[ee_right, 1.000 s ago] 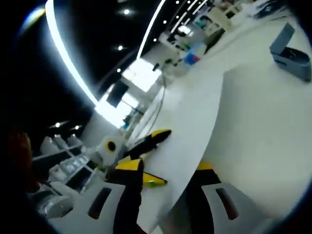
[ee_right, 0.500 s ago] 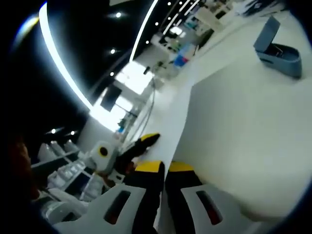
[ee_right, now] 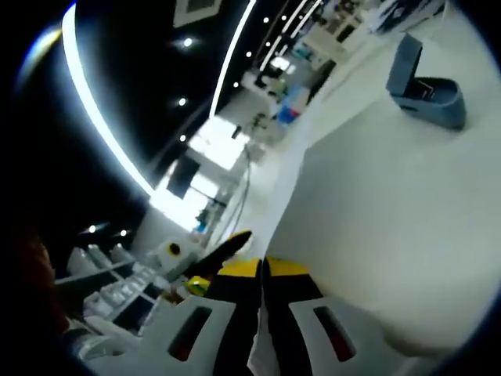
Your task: Pick up the paper insert the paper into the punch align the paper edges press the punch to punch holes
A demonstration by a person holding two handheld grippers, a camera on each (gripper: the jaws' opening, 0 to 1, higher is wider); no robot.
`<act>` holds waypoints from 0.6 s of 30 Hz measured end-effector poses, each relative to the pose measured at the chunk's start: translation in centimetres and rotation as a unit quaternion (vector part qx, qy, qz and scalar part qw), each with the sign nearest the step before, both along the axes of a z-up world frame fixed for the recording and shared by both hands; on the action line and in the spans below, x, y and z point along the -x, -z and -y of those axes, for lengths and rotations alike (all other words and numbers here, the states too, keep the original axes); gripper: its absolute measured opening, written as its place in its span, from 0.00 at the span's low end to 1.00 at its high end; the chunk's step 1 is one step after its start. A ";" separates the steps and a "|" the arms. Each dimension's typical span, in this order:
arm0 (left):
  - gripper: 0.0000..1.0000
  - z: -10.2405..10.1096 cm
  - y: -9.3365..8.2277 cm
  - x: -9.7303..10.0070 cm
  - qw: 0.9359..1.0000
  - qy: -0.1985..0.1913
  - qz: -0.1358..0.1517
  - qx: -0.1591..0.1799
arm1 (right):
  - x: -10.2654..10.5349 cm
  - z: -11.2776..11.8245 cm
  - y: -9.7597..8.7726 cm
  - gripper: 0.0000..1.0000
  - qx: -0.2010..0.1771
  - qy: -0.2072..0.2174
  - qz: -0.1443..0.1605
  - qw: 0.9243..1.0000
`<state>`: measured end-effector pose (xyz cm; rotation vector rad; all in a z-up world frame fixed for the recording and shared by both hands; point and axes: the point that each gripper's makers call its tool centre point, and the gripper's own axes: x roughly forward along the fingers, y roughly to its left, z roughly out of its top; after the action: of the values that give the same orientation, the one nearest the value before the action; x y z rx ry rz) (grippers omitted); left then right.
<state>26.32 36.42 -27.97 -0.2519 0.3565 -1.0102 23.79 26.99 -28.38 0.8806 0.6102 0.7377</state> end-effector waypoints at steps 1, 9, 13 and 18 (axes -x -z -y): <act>0.76 -0.2 -0.3 0.3 1.000 0.001 -0.021 0.019 | -0.2 0.2 0.0 0.04 -0.002 0.004 0.000 1.000; 0.76 -1.9 -1.6 3.3 0.984 -0.017 -0.144 0.099 | -1.5 0.5 -0.3 0.04 -0.044 0.029 -0.009 0.999; 0.76 -2.1 -1.4 5.1 0.975 -0.025 -0.187 0.118 | -2.8 0.9 -1.0 0.04 -0.055 0.042 -0.004 0.998; 0.75 -0.6 -1.4 8.5 0.968 -0.001 -0.219 0.123 | -3.7 0.5 -1.9 0.04 -0.077 0.042 -0.002 0.996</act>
<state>17.85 37.03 -26.54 -0.7057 0.6307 -0.9932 27.48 26.52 -26.49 1.0446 0.5217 0.7129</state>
